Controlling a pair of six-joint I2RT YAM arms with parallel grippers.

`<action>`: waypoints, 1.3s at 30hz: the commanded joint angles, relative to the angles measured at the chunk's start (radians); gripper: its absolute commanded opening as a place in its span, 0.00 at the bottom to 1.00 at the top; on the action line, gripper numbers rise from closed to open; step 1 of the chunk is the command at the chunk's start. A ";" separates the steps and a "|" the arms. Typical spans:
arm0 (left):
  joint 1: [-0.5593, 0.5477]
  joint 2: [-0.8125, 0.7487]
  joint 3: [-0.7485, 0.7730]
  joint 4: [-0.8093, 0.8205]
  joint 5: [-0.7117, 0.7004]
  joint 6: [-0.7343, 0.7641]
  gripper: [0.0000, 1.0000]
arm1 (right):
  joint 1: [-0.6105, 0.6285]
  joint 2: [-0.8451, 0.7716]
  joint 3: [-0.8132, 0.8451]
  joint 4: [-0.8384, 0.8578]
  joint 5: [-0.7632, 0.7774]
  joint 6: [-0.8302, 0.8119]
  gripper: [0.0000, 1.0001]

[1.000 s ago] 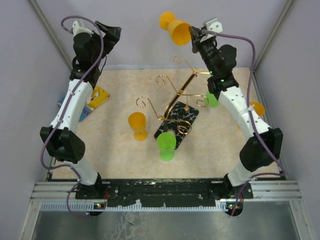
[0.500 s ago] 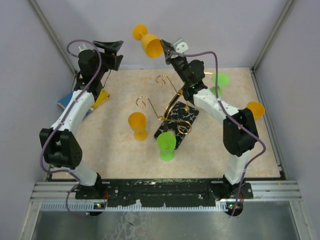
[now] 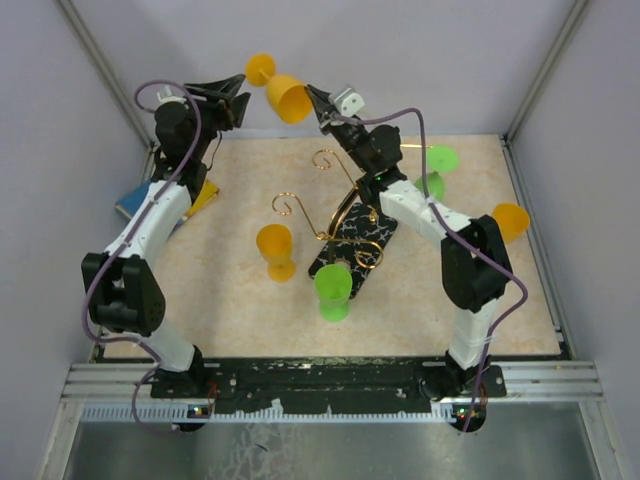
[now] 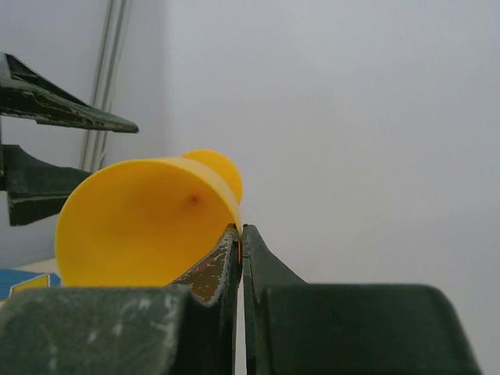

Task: Place the wine glass upside down on the wine glass rack
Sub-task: Turn the wine glass upside down at the wine rack.

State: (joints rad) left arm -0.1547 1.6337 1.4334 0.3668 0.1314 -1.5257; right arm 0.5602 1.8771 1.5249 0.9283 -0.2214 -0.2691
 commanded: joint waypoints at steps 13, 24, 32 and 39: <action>0.002 0.068 0.054 0.091 0.078 -0.048 0.47 | 0.073 0.046 0.098 0.070 -0.069 0.005 0.00; 0.001 0.090 0.065 0.126 0.098 -0.048 0.25 | 0.087 0.067 0.119 0.052 -0.083 -0.022 0.00; 0.003 0.097 0.054 0.193 0.106 -0.041 0.10 | 0.087 0.058 0.107 0.058 -0.125 -0.006 0.00; 0.003 0.104 0.035 0.274 0.118 -0.054 0.01 | 0.087 0.034 0.073 0.037 -0.094 -0.029 0.08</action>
State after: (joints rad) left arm -0.1429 1.7306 1.4620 0.5198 0.1967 -1.5749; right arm 0.6273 1.9377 1.5925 0.9585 -0.3046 -0.2890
